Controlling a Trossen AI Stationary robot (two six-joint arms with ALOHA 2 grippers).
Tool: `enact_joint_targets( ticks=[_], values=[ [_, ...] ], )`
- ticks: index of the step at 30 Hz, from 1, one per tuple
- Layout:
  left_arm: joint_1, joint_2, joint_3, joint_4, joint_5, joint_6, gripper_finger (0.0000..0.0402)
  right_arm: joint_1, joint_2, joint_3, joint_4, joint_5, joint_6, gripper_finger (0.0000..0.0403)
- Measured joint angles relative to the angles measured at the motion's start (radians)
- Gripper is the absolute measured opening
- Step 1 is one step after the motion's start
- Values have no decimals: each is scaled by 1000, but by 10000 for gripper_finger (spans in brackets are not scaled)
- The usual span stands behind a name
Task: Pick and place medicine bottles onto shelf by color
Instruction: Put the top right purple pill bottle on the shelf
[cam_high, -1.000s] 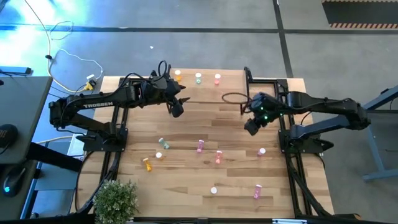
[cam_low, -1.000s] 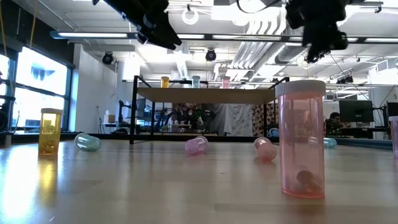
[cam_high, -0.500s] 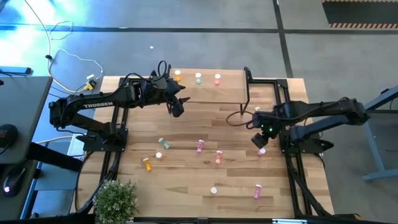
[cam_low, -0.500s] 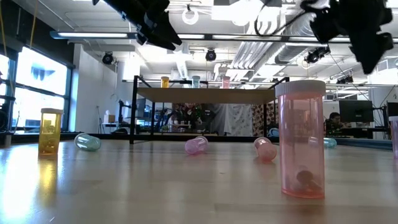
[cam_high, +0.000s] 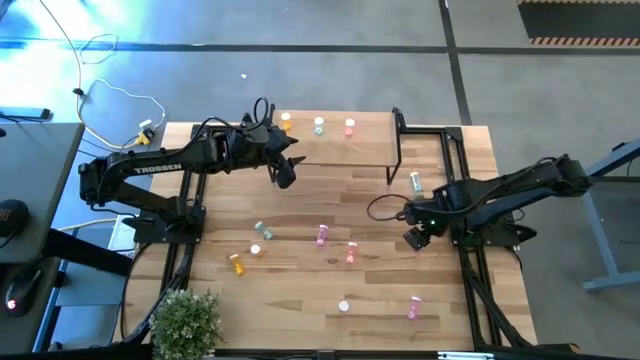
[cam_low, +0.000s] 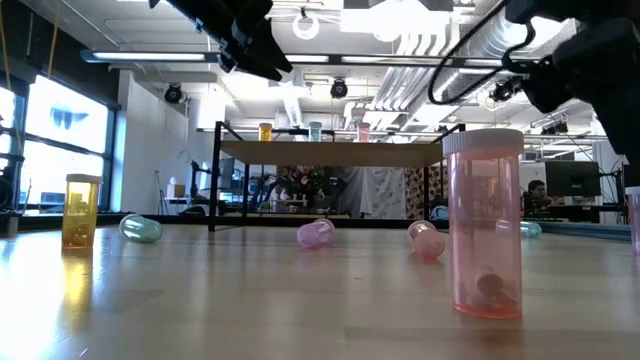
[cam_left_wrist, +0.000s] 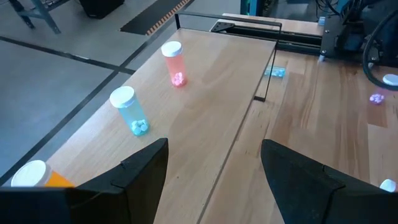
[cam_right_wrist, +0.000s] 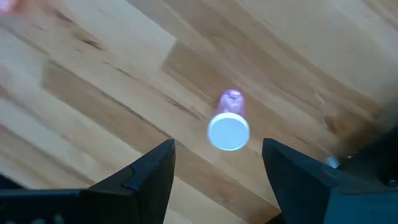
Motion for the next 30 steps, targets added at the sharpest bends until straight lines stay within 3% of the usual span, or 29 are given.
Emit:
enact_joint_targets(
  ticks=[14,30],
  values=[
    [0,0,0,0,-5,-7,246,44,0,-108,119,37,86,229],
    [0,0,0,0,-7,-27,245,44,0,-146,160,44,120,164]
  ],
)
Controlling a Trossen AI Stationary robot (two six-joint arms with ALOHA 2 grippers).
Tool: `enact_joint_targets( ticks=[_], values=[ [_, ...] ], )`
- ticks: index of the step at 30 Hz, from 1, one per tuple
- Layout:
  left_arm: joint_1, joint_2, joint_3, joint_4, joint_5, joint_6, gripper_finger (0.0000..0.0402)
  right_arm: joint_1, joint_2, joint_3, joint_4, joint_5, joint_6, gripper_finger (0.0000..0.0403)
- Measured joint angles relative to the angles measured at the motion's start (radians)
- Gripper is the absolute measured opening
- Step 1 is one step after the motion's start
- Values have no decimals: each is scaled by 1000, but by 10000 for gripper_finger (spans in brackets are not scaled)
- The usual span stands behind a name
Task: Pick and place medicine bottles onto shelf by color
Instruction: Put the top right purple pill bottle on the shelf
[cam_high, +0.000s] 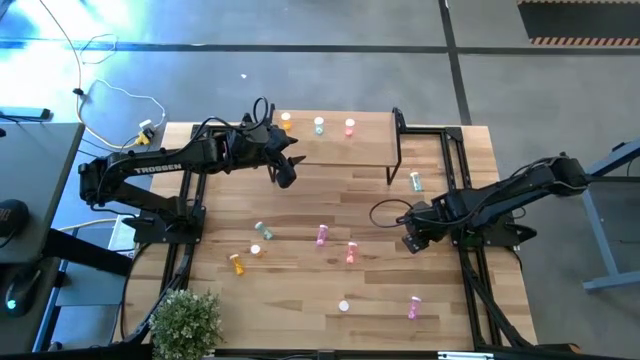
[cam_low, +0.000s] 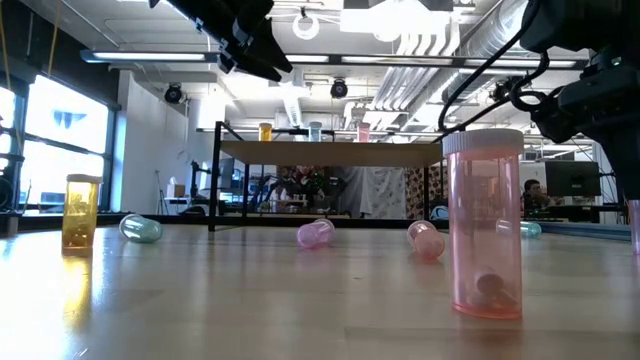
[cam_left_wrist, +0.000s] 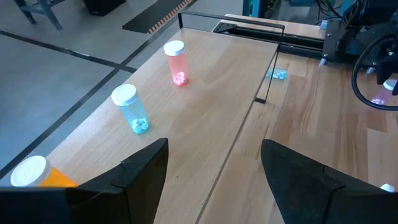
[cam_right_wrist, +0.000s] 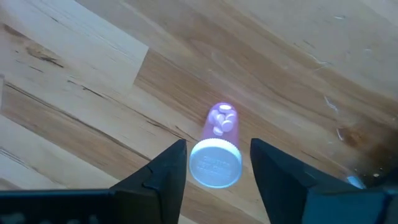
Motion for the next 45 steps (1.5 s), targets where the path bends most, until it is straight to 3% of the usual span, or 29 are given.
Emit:
enact_joint_targets(
  ticks=[8,26,36,45],
  values=[
    [0,0,0,0,0,0,245,0,0,0,0,0,0,127],
    [0,0,0,1,0,10,245,0,0,46,3,-2,8,124],
    [0,0,0,1,0,8,245,-14,0,237,-17,36,-18,123],
    [0,0,0,0,1,8,245,-128,13,460,-44,206,-120,123]
  ],
)
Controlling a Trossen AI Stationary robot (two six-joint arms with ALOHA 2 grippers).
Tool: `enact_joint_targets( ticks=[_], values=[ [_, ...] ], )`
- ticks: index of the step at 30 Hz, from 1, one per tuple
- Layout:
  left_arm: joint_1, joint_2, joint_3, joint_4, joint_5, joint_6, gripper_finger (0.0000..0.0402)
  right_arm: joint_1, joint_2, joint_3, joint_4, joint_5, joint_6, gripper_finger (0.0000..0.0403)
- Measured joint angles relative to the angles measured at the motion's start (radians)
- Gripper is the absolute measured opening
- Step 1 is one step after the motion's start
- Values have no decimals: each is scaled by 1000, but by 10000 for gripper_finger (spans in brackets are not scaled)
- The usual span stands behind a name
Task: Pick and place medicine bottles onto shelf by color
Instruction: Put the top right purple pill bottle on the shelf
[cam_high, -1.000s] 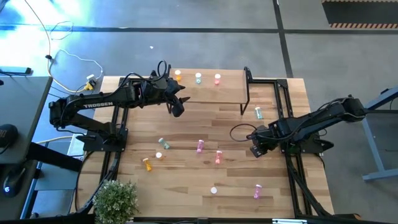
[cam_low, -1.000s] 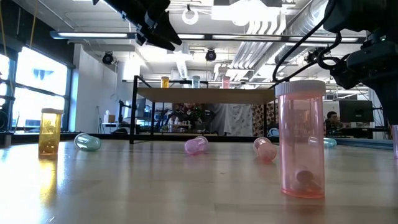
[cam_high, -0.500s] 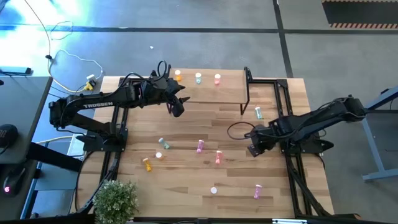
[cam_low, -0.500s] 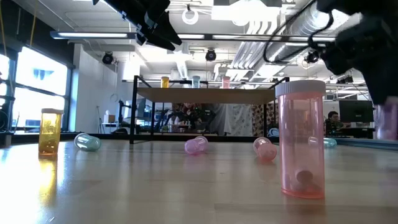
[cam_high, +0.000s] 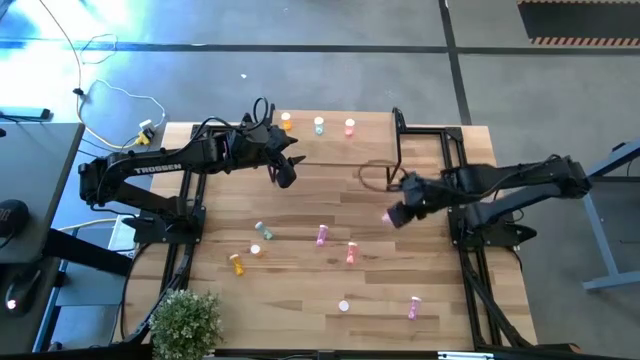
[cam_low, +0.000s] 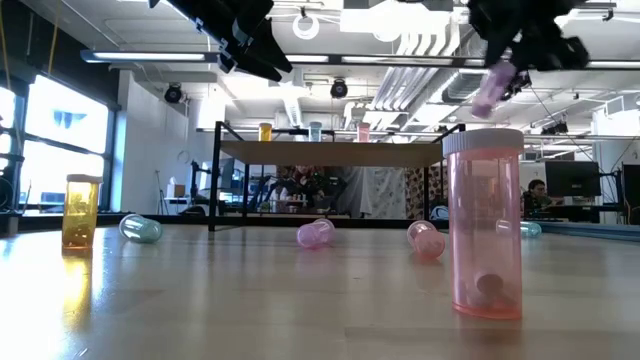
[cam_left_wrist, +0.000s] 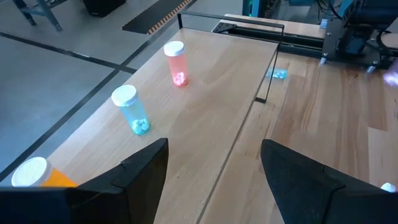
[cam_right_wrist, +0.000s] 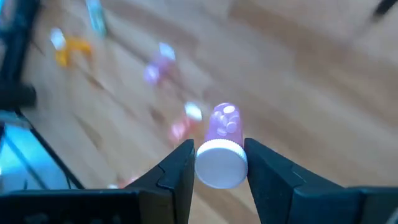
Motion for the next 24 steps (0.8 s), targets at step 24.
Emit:
enact_joint_targets(
  ticks=[24],
  values=[
    [0,0,0,-80,10,-8,245,-673,494,849,-431,-80,-852,123]
  ],
)
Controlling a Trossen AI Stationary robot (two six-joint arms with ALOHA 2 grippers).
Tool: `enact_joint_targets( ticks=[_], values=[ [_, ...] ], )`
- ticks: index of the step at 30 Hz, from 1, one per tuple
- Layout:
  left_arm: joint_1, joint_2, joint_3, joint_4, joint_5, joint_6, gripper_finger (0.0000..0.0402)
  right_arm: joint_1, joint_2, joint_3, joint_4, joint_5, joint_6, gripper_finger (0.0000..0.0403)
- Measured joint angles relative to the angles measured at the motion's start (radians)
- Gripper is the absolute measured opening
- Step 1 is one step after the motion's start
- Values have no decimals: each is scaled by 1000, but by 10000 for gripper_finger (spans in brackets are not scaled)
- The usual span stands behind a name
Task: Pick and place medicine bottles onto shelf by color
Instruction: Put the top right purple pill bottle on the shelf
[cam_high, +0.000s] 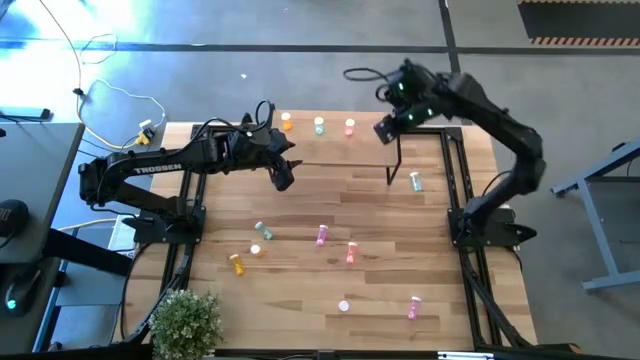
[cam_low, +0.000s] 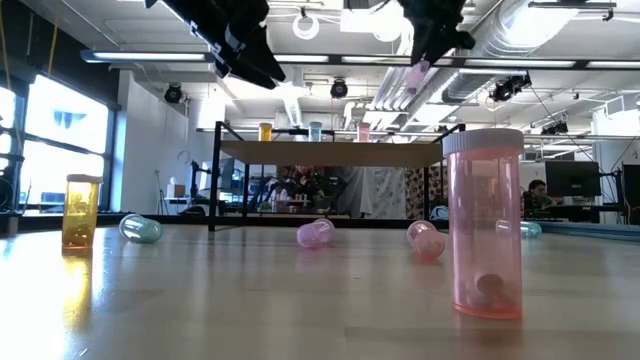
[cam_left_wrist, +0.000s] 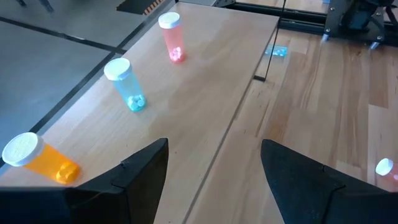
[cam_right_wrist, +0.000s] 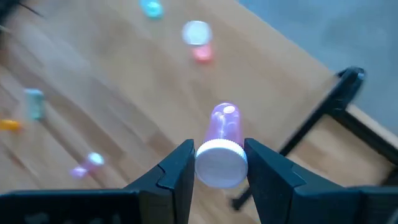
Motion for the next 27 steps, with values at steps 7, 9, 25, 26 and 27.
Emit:
enact_joint_targets(
  ticks=[7,9,25,26,27],
  values=[
    [0,0,0,0,-1,-1,245,-97,196,190,-183,-58,-177,123],
    [0,0,0,0,-1,0,245,-102,236,216,-177,-68,-211,123],
    [0,0,0,0,-15,-1,245,-113,370,263,-181,-67,-280,123],
    [0,0,0,0,-16,0,245,-116,370,263,-181,-60,-279,123],
    [0,0,0,0,-21,0,245,-119,370,263,-181,-57,-279,123]
  ],
)
